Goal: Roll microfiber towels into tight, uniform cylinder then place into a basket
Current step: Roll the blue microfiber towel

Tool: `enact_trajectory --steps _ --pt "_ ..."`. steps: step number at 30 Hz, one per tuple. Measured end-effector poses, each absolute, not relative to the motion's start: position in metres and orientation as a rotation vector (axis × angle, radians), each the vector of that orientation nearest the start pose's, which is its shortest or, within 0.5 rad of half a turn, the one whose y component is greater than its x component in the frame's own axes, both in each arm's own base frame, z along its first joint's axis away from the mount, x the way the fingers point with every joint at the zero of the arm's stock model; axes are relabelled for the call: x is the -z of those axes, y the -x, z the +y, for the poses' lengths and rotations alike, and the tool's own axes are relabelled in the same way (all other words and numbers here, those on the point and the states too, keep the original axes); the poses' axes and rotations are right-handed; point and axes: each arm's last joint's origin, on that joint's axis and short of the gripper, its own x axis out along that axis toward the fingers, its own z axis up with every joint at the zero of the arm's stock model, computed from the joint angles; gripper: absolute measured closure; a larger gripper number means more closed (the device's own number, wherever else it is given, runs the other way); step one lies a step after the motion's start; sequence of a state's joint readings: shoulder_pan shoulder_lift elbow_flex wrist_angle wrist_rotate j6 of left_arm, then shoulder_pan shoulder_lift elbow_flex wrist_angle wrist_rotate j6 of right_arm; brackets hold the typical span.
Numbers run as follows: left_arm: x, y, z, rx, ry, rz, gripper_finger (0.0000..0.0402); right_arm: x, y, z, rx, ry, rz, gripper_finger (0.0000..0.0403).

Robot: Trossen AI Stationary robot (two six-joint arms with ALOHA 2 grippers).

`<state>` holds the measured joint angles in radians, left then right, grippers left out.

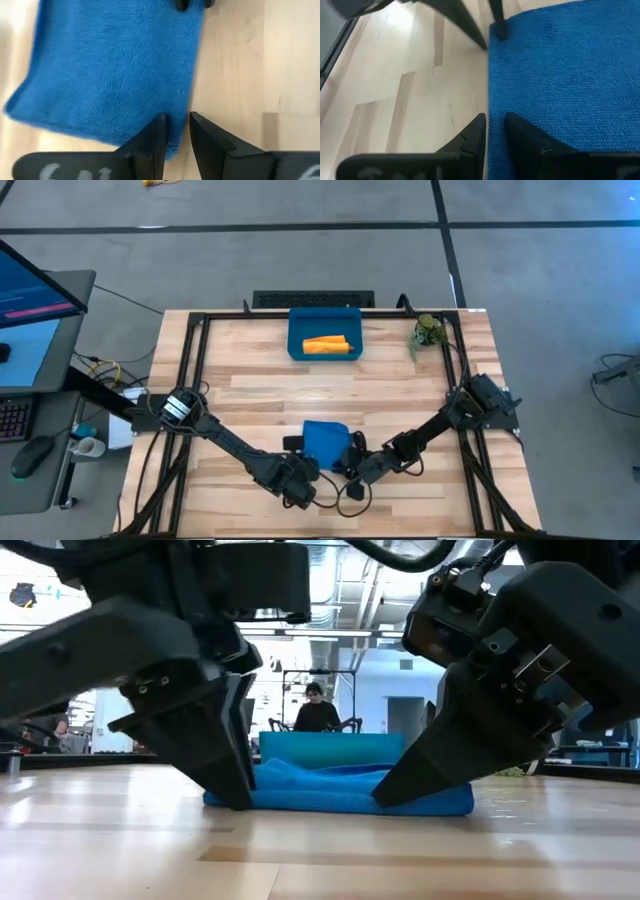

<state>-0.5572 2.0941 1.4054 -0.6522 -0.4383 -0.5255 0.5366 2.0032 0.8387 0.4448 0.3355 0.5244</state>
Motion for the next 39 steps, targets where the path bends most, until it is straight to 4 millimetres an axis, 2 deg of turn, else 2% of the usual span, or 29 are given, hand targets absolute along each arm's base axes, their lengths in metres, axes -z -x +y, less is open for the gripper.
enact_trajectory --steps 7,13,17,22,28,34,39 --pt "-0.141 -0.332 -0.211 -0.297 -0.301 1.063 0.0324 -0.098 -0.301 0.179 -0.061 -0.164 0.676 0.0303" --pt "-0.158 -0.318 -0.219 -0.325 -0.326 1.019 0.0324 -0.137 -0.286 0.186 -0.110 -0.130 0.651 0.0303" --pt "-0.172 -0.311 -0.223 -0.326 -0.329 0.971 0.0324 -0.170 -0.277 0.190 -0.176 -0.109 0.565 0.0303" --pt "-0.194 -0.305 -0.230 -0.305 -0.389 0.905 0.0324 -0.202 -0.262 0.196 -0.226 -0.004 0.447 0.0303" --pt "-0.213 -0.301 -0.234 -0.295 -0.470 0.829 0.0324 -0.235 -0.242 0.199 -0.187 0.248 0.299 0.0303" --pt "-0.211 -0.303 -0.230 -0.288 -0.474 0.852 0.0324 -0.246 -0.234 0.194 -0.149 0.488 0.269 0.0303" --pt "-0.210 -0.307 -0.223 -0.313 -0.443 0.862 0.0323 -0.242 -0.239 0.186 -0.128 0.538 0.312 0.0301"
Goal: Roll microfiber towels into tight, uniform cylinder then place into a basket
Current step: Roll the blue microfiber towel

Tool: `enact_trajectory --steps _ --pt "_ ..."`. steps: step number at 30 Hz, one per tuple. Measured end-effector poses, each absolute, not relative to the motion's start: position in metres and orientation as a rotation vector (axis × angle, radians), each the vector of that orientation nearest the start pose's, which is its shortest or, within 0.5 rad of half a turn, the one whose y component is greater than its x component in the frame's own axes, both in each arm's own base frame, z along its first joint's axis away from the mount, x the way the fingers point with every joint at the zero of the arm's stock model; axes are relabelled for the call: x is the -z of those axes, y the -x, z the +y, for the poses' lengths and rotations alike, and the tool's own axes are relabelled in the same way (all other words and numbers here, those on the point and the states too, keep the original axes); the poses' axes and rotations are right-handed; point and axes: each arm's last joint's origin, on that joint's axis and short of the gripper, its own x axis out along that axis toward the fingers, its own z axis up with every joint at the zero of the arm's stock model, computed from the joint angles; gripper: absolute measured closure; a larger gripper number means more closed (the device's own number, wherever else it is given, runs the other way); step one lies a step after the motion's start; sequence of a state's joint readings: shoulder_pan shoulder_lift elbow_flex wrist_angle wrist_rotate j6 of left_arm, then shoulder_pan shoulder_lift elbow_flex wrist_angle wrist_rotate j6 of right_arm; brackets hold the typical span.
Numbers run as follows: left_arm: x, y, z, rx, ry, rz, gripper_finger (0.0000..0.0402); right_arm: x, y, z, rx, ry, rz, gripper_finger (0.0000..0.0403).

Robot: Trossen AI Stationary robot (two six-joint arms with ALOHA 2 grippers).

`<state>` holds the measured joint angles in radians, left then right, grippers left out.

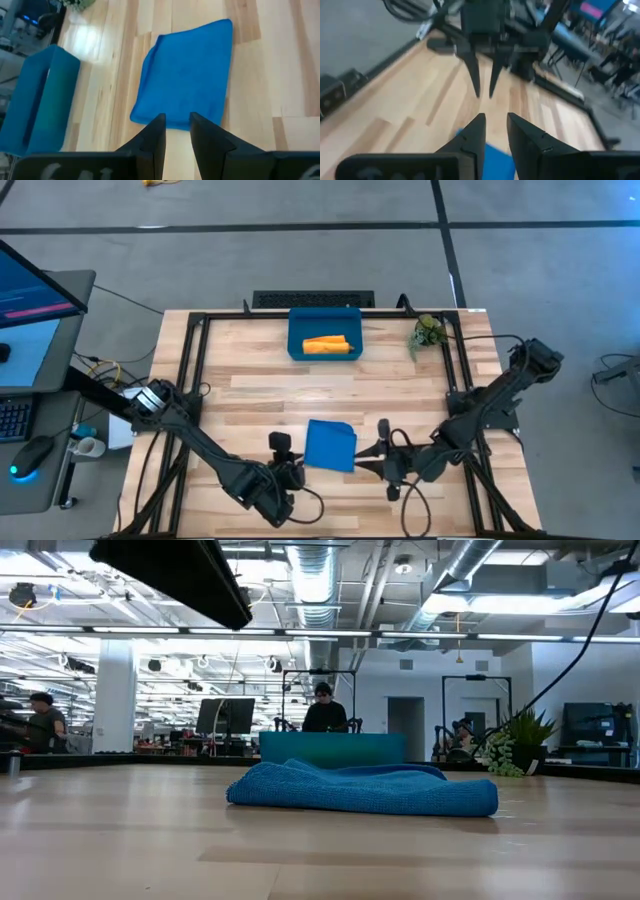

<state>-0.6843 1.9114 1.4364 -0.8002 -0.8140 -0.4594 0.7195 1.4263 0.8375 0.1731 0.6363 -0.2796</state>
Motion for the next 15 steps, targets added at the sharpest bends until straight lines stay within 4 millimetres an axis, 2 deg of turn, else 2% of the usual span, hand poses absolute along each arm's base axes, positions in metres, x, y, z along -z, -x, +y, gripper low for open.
enact_trajectory --steps 3,8,12,15 --pt "-0.209 -0.310 -0.219 -0.301 -0.419 0.892 0.0310 -0.236 -0.240 0.181 -0.121 0.503 0.367 0.0288" --pt "-0.207 -0.318 -0.208 -0.273 -0.370 0.954 0.0266 -0.227 -0.239 0.175 -0.101 0.416 0.476 0.0243" --pt "-0.205 -0.323 -0.202 -0.238 -0.345 0.994 0.0233 -0.218 -0.240 0.180 -0.187 0.367 0.518 0.0211" --pt "-0.192 -0.325 -0.201 -0.199 -0.390 0.963 0.0221 -0.204 -0.243 0.188 -0.202 0.377 0.543 0.0199"
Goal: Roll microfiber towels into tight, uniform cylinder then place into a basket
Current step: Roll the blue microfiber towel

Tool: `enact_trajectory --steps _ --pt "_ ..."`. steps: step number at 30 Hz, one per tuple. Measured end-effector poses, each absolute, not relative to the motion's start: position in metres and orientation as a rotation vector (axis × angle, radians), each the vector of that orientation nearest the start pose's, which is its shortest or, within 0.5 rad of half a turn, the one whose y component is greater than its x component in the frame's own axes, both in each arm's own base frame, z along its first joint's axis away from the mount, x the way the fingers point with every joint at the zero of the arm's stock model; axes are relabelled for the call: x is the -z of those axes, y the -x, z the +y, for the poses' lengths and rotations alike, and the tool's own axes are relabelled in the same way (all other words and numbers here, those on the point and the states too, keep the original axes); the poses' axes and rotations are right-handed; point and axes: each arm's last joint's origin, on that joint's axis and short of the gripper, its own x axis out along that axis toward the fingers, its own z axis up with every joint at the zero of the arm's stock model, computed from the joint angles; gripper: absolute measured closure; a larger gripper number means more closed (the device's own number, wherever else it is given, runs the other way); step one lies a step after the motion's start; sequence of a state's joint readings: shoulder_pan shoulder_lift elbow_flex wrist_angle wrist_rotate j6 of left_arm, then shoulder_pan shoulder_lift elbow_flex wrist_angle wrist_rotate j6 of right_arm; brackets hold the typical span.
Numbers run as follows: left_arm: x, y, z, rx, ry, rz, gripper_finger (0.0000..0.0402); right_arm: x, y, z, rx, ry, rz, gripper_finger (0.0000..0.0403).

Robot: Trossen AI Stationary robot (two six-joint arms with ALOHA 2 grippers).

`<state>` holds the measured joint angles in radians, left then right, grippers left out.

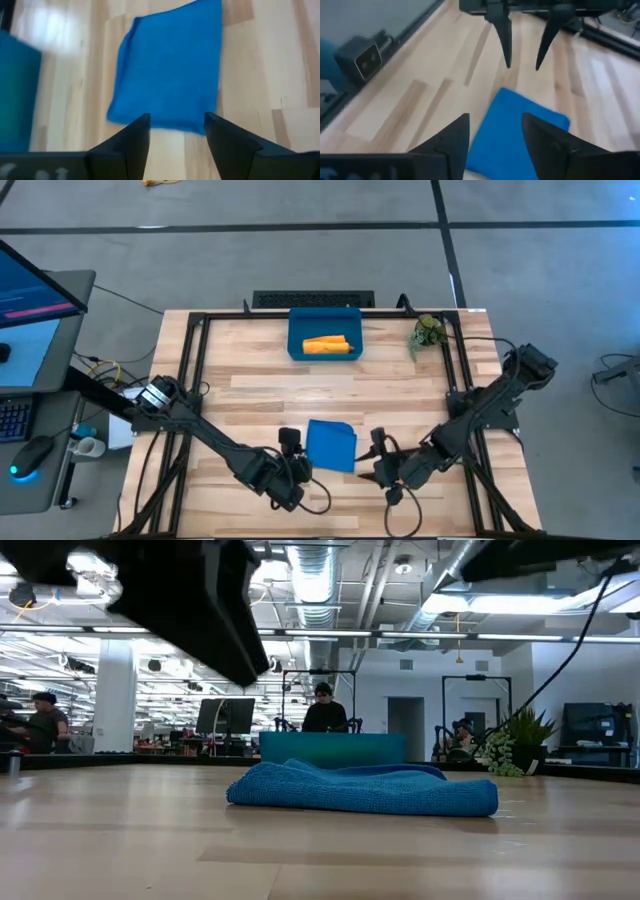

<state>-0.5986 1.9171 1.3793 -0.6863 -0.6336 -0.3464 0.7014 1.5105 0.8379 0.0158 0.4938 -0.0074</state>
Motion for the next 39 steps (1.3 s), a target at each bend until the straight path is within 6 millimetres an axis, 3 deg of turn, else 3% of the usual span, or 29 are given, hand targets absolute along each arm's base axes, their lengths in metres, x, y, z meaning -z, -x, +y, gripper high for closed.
enact_trajectory --steps 9,20,28,39 --pt "-0.158 -0.323 -0.196 -0.138 -0.410 0.872 0.0225 -0.161 -0.261 0.204 -0.200 0.383 0.562 0.0200" --pt "-0.123 -0.318 -0.180 0.004 -0.432 0.808 0.0228 -0.117 -0.278 0.205 -0.141 0.316 0.626 0.0215" --pt "-0.114 -0.318 -0.166 0.069 -0.428 0.847 0.0228 -0.101 -0.282 0.197 -0.083 0.264 0.706 0.0214" --pt "-0.108 -0.323 -0.152 0.081 -0.353 0.890 0.0228 -0.097 -0.287 0.181 -0.022 0.049 0.817 0.0221"
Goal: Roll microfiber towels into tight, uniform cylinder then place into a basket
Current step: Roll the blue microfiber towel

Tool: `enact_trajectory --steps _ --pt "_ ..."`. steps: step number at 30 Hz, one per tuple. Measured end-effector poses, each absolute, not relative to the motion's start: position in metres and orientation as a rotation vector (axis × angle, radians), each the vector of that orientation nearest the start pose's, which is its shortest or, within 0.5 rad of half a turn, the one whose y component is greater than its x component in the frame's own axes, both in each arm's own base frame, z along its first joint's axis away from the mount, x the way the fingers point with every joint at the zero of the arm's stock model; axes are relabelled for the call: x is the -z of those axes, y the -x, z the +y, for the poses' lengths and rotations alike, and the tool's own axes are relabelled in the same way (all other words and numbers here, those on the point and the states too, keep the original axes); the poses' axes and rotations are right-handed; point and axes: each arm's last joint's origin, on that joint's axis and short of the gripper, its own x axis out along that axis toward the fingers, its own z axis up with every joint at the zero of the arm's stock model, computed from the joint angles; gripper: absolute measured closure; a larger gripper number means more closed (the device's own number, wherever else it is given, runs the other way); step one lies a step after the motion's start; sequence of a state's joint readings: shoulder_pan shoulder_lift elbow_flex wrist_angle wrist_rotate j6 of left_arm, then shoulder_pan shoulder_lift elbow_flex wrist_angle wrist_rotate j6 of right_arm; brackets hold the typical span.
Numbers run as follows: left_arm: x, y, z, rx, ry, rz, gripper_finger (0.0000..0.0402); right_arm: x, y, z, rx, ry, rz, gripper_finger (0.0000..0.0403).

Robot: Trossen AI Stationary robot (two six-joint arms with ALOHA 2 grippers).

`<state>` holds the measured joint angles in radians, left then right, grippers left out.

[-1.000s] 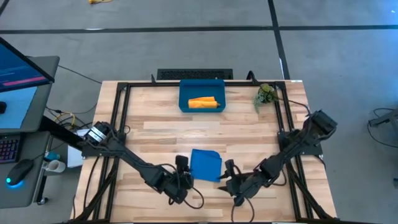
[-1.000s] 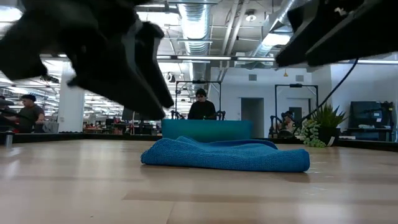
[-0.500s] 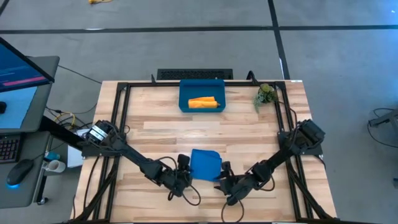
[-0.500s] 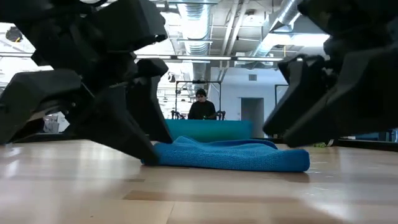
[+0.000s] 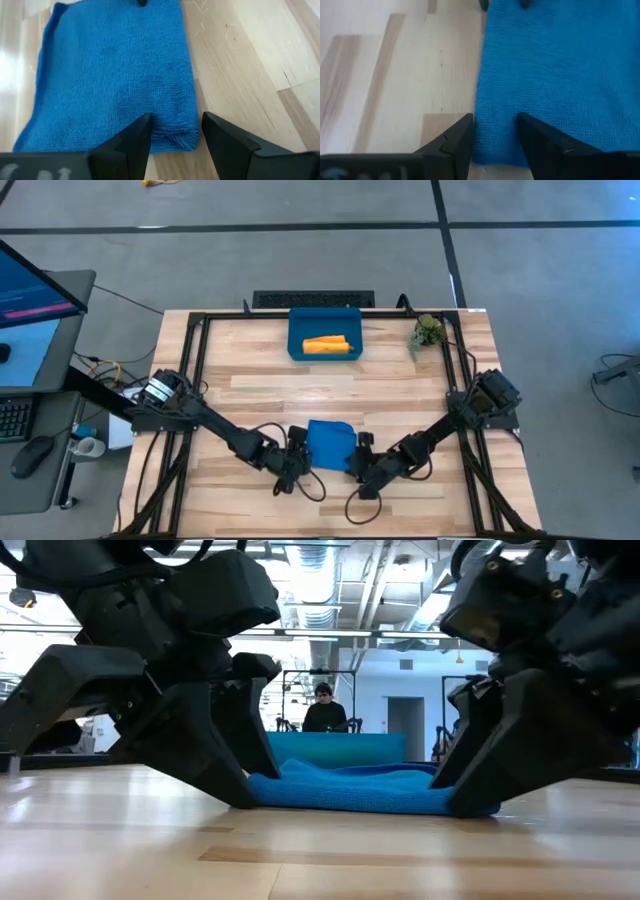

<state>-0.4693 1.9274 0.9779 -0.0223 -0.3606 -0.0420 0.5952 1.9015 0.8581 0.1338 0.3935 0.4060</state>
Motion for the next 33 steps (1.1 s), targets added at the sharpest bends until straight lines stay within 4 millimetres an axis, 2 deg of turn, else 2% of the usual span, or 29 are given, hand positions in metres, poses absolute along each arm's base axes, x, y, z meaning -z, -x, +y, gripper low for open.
enact_trajectory --steps 5,13,15,18,21,24,28,33 --pt "-0.107 -0.325 -0.148 0.088 -0.283 0.910 0.0256 -0.097 -0.290 0.175 0.007 -0.027 0.828 0.0255" --pt "-0.107 -0.325 -0.148 0.126 -0.184 0.931 0.0375 -0.101 -0.295 0.171 -0.070 -0.167 0.868 0.0357" --pt "-0.110 -0.325 -0.148 0.125 -0.130 0.932 0.0391 -0.103 -0.295 0.173 -0.122 -0.194 0.875 0.0380" --pt "-0.116 -0.325 -0.148 0.165 -0.016 0.943 0.0385 -0.107 -0.295 0.177 -0.214 -0.253 0.885 0.0393" --pt "-0.122 -0.324 -0.149 0.278 0.143 0.987 0.0370 -0.110 -0.297 0.180 -0.267 -0.357 0.882 0.0381" --pt "-0.127 -0.324 -0.147 0.375 0.315 1.034 0.0365 -0.111 -0.295 0.182 -0.283 -0.465 0.931 0.0371" --pt "-0.127 -0.327 -0.142 0.415 0.513 1.101 0.0369 -0.110 -0.296 0.180 -0.226 -0.632 0.974 0.0381" --pt "-0.126 -0.329 -0.135 0.379 0.485 1.090 0.0376 -0.110 -0.302 0.170 -0.132 -0.738 0.973 0.0392"
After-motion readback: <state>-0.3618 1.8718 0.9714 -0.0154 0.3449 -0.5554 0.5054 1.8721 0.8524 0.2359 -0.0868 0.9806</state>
